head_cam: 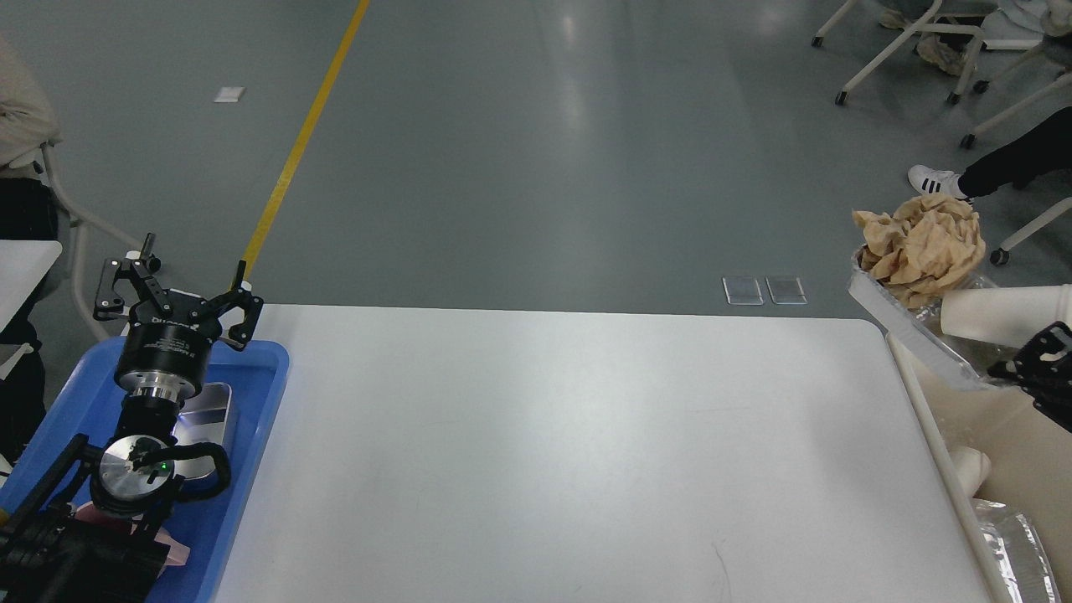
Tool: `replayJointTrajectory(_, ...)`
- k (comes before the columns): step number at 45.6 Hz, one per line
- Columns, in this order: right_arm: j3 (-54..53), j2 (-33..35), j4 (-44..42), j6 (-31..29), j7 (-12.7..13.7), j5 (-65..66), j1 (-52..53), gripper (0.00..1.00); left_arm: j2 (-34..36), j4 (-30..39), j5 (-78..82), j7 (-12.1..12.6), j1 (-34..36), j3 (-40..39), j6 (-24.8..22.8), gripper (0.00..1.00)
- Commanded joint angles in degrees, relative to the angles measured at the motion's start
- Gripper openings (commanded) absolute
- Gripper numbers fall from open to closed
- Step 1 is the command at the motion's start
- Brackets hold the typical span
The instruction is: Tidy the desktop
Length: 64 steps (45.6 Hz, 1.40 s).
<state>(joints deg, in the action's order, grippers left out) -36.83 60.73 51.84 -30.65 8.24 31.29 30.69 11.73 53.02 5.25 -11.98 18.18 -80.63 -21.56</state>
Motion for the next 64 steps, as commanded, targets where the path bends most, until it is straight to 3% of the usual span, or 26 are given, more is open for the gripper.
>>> replayJointTrajectory(1, 0.2, -0.2, -5.6, 0.5, -0.1, -0.9, -2.5, 0.00, -0.6, -0.5, 0.2, 0.0, 1.4, 2.7, 0.5, 0.97)
replayJointTrajectory(4, 0.5, -0.5, -8.8, 2.4, 0.2, -0.9, -3.1, 0.57, -0.6, -0.6, 0.3, 0.0, 1.4, 3.3, 1.3, 0.97)
replayJointTrajectory(5, 0.7, -0.7, -9.6, 3.5, 0.2, -0.9, -3.3, 0.70, -0.6, -0.6, 0.3, 0.0, 1.4, 3.4, 1.7, 0.97)
replayJointTrajectory(7, 0.9, -1.1, -10.8, 5.8, 0.5, -0.9, -3.8, 0.83, -0.6, -0.7, 0.3, -0.1, 1.4, 3.4, 2.5, 0.97)
replayJointTrajectory(11, 0.7, -1.2, -11.5, 7.9, 0.5, -0.9, -6.3, 1.00, -0.7, -0.9, 0.4, -0.1, 1.4, 3.6, 3.5, 0.97)
replayJointTrajectory(23, 0.5, -2.3, -11.1, 9.2, 0.5, -0.8, -7.9, 1.00, -0.9, -1.0, 0.4, 0.0, 1.5, 6.4, 3.4, 0.97)
replayJointTrajectory(32, -1.7, -10.6, -11.3, 23.4, -0.3, -0.8, -3.5, 1.00, -0.6, -1.0, 0.4, 0.1, 1.8, 7.7, 3.1, 0.97)
replayJointTrajectory(43, -4.5, -20.8, -10.2, 28.5, -0.5, -0.9, 6.0, 1.00, 0.0, -0.5, 0.1, 0.3, 1.6, 7.7, 3.7, 0.97)
replayJointTrajectory(54, -34.9, -33.7, -4.4, 29.2, -0.7, -14.9, 1.0, 1.00, 0.1, -0.2, 0.2, -0.2, 1.2, 6.8, 3.7, 0.97)
replayJointTrajectory(59, -47.2, -38.3, 3.0, 28.2, -0.7, -20.6, -3.1, 1.00, 0.1, -0.2, 0.1, -0.2, 1.2, 6.6, 3.8, 0.97)
replayJointTrajectory(64, -52.0, -42.5, 14.1, 27.9, -0.7, -22.4, -10.0, 1.00, 0.1, -0.1, 0.1, 0.2, 0.9, 6.8, 4.2, 0.97)
